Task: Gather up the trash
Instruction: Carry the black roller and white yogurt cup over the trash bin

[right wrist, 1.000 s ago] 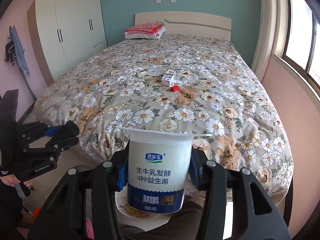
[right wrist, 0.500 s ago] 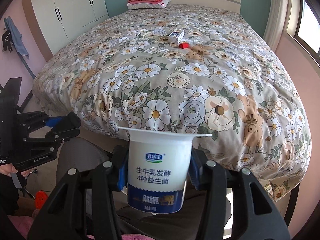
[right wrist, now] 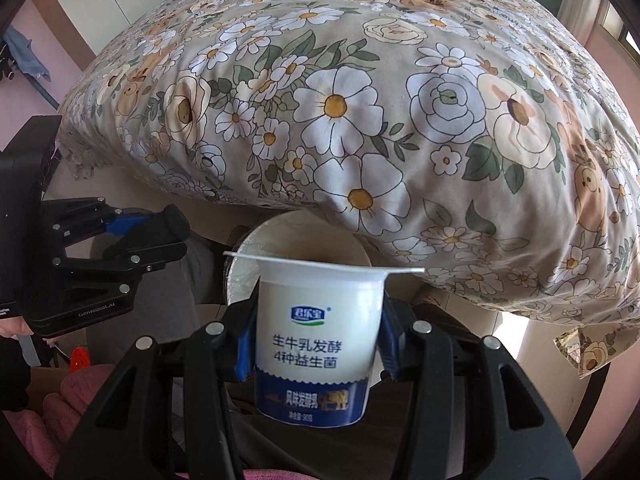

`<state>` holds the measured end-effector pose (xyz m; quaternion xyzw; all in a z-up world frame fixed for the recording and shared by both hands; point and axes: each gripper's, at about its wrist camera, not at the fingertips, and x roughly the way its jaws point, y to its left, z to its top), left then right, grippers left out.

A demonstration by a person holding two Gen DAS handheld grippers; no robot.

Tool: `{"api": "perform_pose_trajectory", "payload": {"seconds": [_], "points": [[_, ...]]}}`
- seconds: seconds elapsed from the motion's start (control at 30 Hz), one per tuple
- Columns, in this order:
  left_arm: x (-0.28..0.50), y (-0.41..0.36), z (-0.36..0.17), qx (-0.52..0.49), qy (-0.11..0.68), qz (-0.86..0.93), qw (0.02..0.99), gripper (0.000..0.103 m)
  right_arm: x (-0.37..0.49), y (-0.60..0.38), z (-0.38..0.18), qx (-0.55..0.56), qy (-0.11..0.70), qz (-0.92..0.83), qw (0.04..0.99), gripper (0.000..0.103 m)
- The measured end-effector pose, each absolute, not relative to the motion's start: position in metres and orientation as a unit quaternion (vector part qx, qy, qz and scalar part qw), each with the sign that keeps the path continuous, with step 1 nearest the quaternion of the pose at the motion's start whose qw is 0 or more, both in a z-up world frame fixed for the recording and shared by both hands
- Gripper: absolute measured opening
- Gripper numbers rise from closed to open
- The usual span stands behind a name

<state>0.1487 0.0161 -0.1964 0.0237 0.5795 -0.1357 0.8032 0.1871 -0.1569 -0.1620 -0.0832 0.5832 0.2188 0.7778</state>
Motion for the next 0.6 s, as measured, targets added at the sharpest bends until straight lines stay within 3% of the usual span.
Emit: {"api": "perform_pose_trajectory", "payload": {"seconds": [0.6], "points": [[0.172, 0.001, -0.312, -0.024, 0.674, -0.147, 0.724, 0.039, 0.184, -0.136, -0.302, -0.111, 0.677, 0.227, 0.691, 0.049]]}}
